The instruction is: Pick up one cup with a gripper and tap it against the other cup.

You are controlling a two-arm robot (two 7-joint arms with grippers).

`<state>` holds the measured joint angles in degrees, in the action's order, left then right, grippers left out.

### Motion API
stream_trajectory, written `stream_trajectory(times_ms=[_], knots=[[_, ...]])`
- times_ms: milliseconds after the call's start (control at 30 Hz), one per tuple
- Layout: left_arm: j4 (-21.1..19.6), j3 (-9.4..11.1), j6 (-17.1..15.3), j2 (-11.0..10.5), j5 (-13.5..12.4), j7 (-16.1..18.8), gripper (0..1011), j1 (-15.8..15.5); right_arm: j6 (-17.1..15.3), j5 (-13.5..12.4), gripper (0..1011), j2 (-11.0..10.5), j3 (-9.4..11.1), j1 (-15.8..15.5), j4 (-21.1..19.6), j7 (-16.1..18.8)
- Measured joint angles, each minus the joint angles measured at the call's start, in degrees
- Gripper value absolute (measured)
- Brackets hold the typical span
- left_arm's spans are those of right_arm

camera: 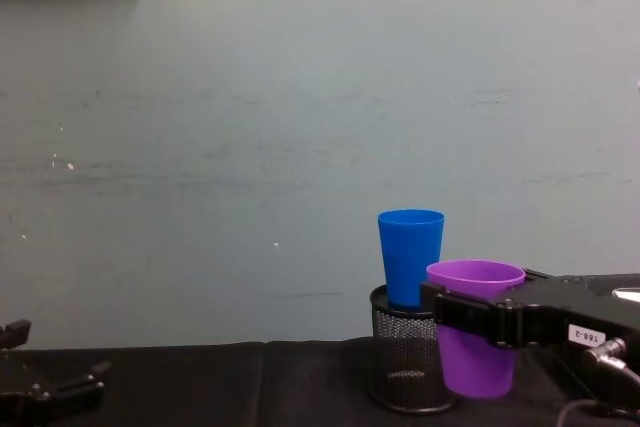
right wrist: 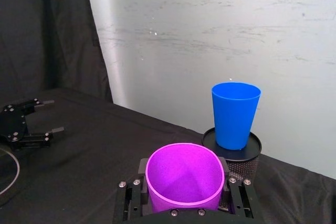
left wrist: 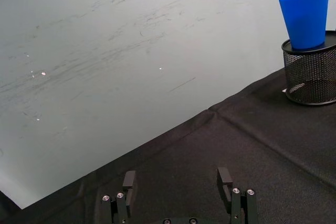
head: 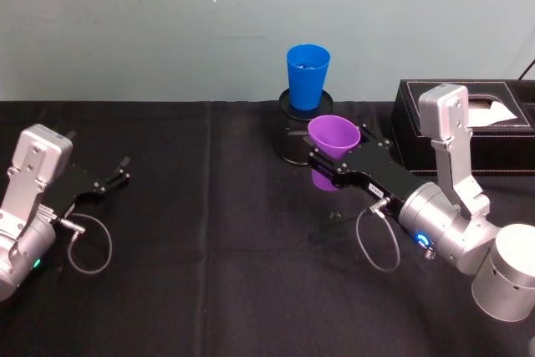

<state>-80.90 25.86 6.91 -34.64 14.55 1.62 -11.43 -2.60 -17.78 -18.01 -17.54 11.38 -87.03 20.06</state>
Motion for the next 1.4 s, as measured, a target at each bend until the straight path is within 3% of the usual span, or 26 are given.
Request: stream_trajectory(times_ms=[1400], knots=[[0.0,0.0,0.0,0.0,0.0,0.0,1000,0.0,0.0,0.0,746,0.0,0.0,0.0,0.0,0.0]])
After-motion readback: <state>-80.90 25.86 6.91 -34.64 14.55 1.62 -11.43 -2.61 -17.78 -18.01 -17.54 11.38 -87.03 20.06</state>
